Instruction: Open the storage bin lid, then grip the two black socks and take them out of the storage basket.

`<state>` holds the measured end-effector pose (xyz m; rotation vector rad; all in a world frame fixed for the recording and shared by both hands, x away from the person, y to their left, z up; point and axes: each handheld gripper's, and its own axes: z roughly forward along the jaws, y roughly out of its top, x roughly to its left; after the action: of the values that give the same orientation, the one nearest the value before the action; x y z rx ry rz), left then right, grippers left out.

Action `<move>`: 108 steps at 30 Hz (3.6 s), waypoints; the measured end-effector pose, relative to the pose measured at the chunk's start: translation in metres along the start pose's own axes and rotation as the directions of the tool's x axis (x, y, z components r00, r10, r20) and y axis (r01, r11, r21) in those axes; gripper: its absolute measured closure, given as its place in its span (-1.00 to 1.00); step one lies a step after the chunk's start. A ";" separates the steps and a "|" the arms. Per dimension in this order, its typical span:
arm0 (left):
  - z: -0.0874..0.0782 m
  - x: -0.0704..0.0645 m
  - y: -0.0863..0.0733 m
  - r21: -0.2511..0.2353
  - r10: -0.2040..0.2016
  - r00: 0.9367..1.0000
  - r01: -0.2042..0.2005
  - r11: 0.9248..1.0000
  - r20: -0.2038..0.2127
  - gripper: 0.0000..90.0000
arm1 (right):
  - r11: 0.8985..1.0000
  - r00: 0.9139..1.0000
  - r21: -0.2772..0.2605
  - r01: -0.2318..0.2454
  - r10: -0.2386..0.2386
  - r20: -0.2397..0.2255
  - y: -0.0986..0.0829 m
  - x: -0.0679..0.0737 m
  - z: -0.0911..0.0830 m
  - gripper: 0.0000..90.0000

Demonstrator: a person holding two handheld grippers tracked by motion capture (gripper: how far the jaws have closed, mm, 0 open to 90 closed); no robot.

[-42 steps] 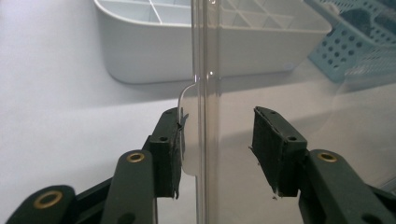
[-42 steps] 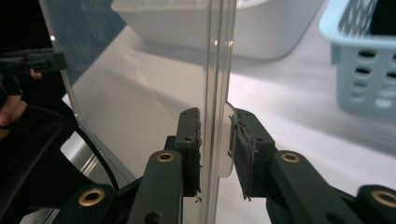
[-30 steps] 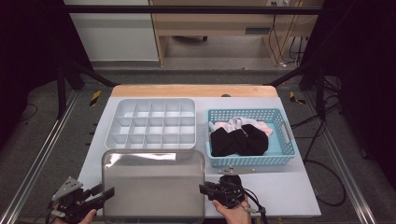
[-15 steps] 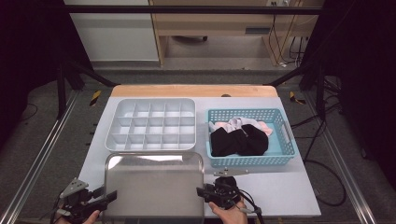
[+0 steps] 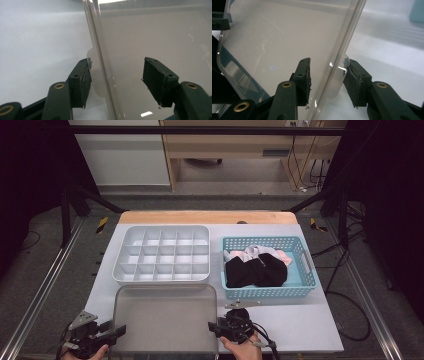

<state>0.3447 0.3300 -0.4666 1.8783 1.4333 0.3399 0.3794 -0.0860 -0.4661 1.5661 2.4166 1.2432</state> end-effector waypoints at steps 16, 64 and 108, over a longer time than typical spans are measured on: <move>0.006 0.000 0.001 0.014 0.014 1.000 -0.014 1.000 -0.008 -0.22 | 0.999 0.999 0.020 0.034 -0.034 0.009 0.000 0.000 0.007 0.15; 0.023 0.002 0.067 -0.237 0.044 0.997 -0.057 0.970 -0.057 -0.40 | 0.923 0.972 -0.307 0.232 -0.206 0.117 0.039 -0.021 -0.052 -0.18; 0.026 0.005 0.050 -0.249 0.094 0.990 -0.117 0.961 -0.101 -0.21 | 0.932 0.912 -0.297 0.207 -0.074 0.403 0.129 -0.130 -0.079 -0.14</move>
<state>0.3980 0.3194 -0.4515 1.7499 1.2811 0.6360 0.5118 -0.2102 -0.3843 1.3554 1.9188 1.1169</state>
